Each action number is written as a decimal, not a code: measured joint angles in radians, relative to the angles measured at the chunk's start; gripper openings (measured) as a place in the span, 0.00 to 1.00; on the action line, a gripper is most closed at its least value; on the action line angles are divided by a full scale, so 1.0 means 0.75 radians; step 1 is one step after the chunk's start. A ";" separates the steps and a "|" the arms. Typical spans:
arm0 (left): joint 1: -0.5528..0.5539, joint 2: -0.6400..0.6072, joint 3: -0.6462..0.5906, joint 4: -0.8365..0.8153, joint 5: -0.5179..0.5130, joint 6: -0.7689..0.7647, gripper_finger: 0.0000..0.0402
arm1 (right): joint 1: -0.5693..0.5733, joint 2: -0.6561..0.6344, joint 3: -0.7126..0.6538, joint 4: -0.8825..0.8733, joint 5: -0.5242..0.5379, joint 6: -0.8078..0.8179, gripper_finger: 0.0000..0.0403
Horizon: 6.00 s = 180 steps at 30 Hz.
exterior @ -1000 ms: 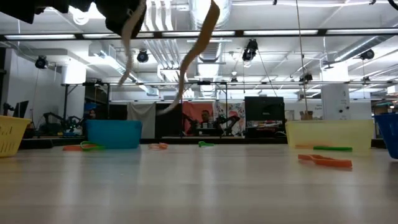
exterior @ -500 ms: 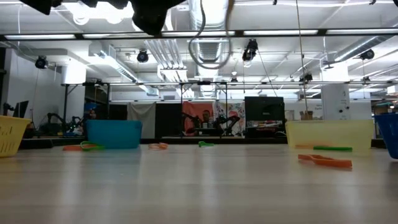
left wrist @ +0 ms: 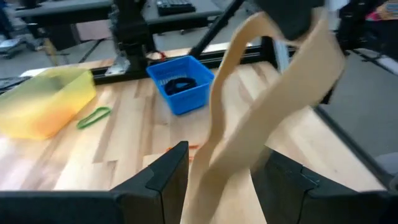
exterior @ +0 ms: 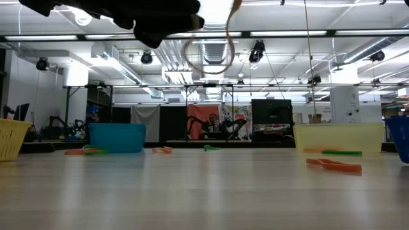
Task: Sort rubber bands into baskets
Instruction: Put the brown rubber band into the bottom yellow bin, then put the green rubber band into the light blue bin
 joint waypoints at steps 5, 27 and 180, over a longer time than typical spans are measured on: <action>-0.002 0.000 0.002 0.015 0.048 0.031 0.38 | -0.001 0.000 0.000 0.010 0.001 -0.019 0.02; -0.063 -0.117 0.046 -0.373 0.035 -0.231 0.00 | -0.070 -0.001 0.000 -0.042 0.139 0.118 0.34; 0.488 -0.314 -0.420 -1.171 -0.012 -0.534 0.18 | -0.413 -0.724 -1.265 1.024 0.279 0.002 0.59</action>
